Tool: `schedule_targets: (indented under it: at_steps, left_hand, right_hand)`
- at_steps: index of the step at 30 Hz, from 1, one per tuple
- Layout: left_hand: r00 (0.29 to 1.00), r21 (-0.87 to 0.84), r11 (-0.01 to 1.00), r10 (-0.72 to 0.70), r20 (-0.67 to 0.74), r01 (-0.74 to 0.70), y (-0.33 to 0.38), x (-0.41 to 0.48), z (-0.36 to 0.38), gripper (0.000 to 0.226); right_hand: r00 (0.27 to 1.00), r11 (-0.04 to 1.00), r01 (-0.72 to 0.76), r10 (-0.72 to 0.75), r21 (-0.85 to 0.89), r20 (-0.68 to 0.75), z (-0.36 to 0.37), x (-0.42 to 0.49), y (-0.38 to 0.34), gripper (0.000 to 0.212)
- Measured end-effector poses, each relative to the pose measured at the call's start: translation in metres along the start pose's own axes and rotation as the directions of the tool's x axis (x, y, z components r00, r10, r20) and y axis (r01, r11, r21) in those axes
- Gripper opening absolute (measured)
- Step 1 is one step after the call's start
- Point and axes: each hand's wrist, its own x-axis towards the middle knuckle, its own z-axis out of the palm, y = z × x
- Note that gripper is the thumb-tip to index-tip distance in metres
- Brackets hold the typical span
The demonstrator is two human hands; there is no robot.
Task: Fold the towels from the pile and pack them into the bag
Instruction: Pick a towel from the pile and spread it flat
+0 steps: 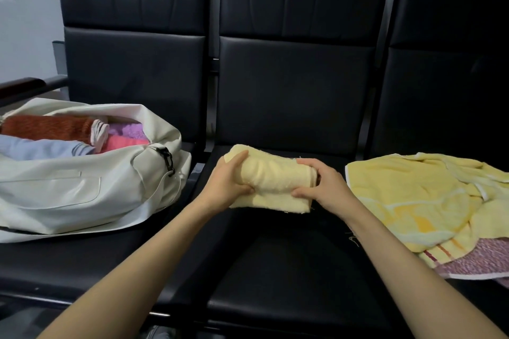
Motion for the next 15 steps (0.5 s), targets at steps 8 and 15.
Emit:
schedule_targets:
  at_steps: [8,15]
  left_hand:
    - [1.0,0.133,0.991,0.025,-0.019,-0.022,0.003,-0.015,0.008,0.081]
    - [0.974,0.253,0.962,0.151,-0.171,-0.104,0.014,-0.037,0.0,0.048]
  right_hand:
    - [0.991,0.932,0.067,-0.103,-0.356,-0.084,0.003,-0.013,-0.01,0.043]
    - [0.989,0.88,0.075,-0.126,-0.47,-0.079,0.002,-0.023,-0.019,0.034]
